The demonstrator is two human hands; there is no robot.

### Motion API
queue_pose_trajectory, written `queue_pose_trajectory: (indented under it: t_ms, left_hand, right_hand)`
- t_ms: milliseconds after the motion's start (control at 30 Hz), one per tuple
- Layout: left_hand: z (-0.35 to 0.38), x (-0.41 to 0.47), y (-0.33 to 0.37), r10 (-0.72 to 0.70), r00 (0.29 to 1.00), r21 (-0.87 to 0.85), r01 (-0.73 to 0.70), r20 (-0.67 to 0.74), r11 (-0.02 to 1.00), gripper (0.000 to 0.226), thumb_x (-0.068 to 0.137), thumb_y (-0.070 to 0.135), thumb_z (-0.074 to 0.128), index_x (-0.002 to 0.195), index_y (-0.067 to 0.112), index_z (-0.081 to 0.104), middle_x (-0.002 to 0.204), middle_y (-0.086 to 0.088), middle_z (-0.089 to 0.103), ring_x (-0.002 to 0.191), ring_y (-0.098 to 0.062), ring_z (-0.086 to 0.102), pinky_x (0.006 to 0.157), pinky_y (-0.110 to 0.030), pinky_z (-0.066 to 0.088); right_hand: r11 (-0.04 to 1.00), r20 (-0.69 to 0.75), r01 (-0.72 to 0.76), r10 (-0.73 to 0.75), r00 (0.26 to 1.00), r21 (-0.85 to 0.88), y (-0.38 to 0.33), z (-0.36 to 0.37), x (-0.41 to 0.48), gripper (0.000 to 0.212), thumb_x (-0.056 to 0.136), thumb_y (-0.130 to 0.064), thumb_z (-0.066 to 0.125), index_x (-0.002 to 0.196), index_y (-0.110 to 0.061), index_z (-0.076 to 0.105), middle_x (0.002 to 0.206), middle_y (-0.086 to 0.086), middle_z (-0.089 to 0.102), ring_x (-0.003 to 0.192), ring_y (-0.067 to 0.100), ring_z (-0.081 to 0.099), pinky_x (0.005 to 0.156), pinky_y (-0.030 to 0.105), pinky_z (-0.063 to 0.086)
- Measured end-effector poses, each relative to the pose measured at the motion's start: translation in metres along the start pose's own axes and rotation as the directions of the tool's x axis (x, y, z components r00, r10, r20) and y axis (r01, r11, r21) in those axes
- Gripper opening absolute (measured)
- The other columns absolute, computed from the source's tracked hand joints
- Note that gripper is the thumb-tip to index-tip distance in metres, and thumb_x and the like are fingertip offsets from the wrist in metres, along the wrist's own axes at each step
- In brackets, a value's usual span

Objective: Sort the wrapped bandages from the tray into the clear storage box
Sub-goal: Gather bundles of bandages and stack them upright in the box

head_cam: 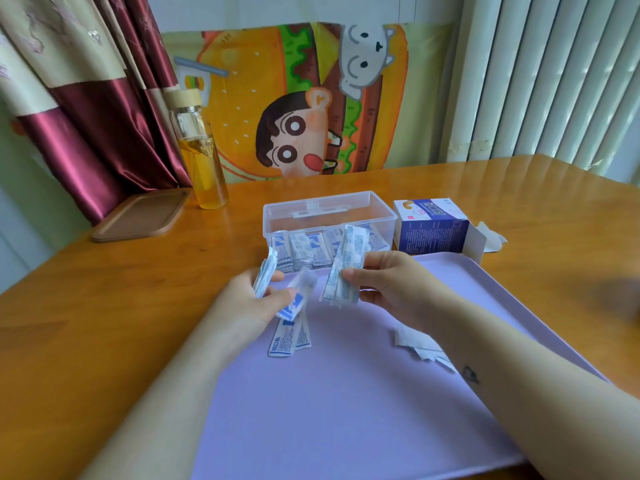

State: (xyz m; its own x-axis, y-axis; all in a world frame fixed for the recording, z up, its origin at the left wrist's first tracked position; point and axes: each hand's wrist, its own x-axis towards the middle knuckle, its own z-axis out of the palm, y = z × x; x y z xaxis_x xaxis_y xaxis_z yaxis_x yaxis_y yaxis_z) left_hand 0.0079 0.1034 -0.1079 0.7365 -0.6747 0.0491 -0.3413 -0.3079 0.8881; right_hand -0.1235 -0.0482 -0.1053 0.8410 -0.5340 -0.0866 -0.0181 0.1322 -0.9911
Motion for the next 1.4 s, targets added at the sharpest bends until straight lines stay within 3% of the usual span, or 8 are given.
queue_pose_trajectory:
  t_ms: [167, 333, 600, 767, 900, 1133, 1300, 1400]
  left_hand:
    - [0.0, 0.001, 0.002, 0.072, 0.99, 0.032, -0.068, -0.122, 0.997, 0.011, 0.088, 0.031, 0.061, 0.095, 0.022, 0.062, 0.079, 0.003, 0.05, 0.063, -0.015, 0.047, 0.059, -0.027, 0.036]
    - [0.01, -0.016, 0.021, -0.085, 0.945, -0.573, 0.261, 0.315, 0.777, 0.042, 0.078, 0.043, 0.061, 0.103, 0.009, 0.064, 0.066, 0.002, 0.057, 0.042, -0.007, 0.039, 0.047, -0.021, 0.035]
    - [0.017, -0.017, 0.021, -0.052, 0.937, -0.672, 0.285, 0.345, 0.684, 0.023, 0.096, 0.02, 0.047, 0.108, 0.014, 0.067, 0.092, -0.005, 0.074, 0.074, -0.015, 0.071, 0.059, -0.024, 0.056]
    - [0.011, -0.009, 0.021, -0.167, 0.913, -0.787, 0.405, 0.371, 0.466, 0.018, 0.094, 0.02, 0.049, 0.095, 0.014, 0.066, 0.072, -0.001, 0.061, 0.067, -0.016, 0.06, 0.061, -0.029, 0.051]
    - [0.019, -0.019, 0.026, -0.113, 0.833, -0.632, 0.493, 0.542, 0.598, 0.021, 0.09, 0.015, 0.049, 0.101, 0.013, 0.067, 0.094, -0.011, 0.057, 0.088, -0.025, 0.052, 0.068, -0.03, 0.047]
    - [0.032, -0.037, 0.043, -0.054, 0.845, -0.501, 0.365, 0.531, 0.785, 0.023, 0.095, 0.008, 0.042, 0.083, 0.013, 0.061, 0.065, 0.0, 0.06, 0.062, -0.013, 0.051, 0.054, -0.023, 0.042]
    - [0.041, -0.044, 0.051, -0.104, 0.86, -0.594, 0.427, 0.5, 0.682, 0.014, 0.097, 0.015, 0.045, 0.097, 0.016, 0.059, 0.061, 0.002, 0.046, 0.048, -0.009, 0.044, 0.049, -0.022, 0.047]
    - [0.038, -0.042, 0.051, -0.153, 0.877, -0.666, 0.45, 0.456, 0.595, 0.014, 0.098, 0.016, 0.045, 0.102, 0.016, 0.059, 0.055, 0.004, 0.042, 0.038, -0.006, 0.033, 0.044, -0.019, 0.044]
  right_hand:
    - [0.992, 0.091, -0.055, 0.045, 0.995, 0.113, -0.003, 0.002, -0.002, 0.018, 0.089, 0.002, 0.054, 0.104, -0.004, 0.063, 0.096, 0.008, 0.07, 0.081, 0.015, 0.068, 0.083, 0.029, 0.055]
    - [0.998, 0.266, -0.035, 0.019, 0.964, 0.056, -0.006, 0.018, -0.011, 0.02, 0.087, 0.003, 0.057, 0.105, -0.005, 0.063, 0.1, 0.013, 0.069, 0.089, 0.02, 0.068, 0.083, 0.028, 0.055]
    - [0.701, 0.13, 0.32, -0.312, 0.941, -0.637, -0.009, 0.049, -0.021, 0.007, 0.08, -0.021, 0.072, 0.08, -0.02, 0.065, 0.059, -0.016, 0.054, 0.052, 0.0, 0.043, 0.056, 0.011, 0.034]
    - [0.418, 0.252, 0.369, -0.309, 0.917, -0.83, -0.008, 0.049, -0.034, 0.096, 0.066, -0.043, 0.08, 0.143, -0.039, 0.023, 0.138, -0.008, 0.033, 0.116, 0.005, 0.043, 0.092, 0.019, 0.04]
    - [0.204, 0.367, 0.427, -0.275, 0.889, -0.881, -0.003, 0.052, -0.044, 0.125, 0.063, -0.048, 0.08, 0.144, -0.042, -0.015, 0.155, -0.004, -0.012, 0.143, 0.015, 0.011, 0.099, 0.027, 0.036]
    - [0.288, 0.42, 0.508, -0.316, 0.85, -0.811, -0.008, 0.029, -0.042, 0.104, 0.065, -0.038, 0.081, 0.146, -0.034, 0.017, 0.13, -0.005, 0.033, 0.115, 0.015, 0.043, 0.094, 0.033, 0.046]
    - [0.36, 0.382, 0.475, -0.302, 0.874, -0.803, -0.034, 0.001, -0.052, 0.091, 0.066, -0.039, 0.081, 0.142, -0.035, 0.03, 0.132, -0.008, 0.037, 0.116, 0.006, 0.044, 0.095, 0.014, 0.036]
    - [0.238, 0.272, 0.29, -0.104, 0.957, -0.927, -0.053, -0.034, -0.052, 0.057, 0.075, -0.042, 0.073, 0.127, -0.029, 0.053, 0.129, -0.01, 0.053, 0.117, 0.006, 0.049, 0.091, 0.016, 0.035]
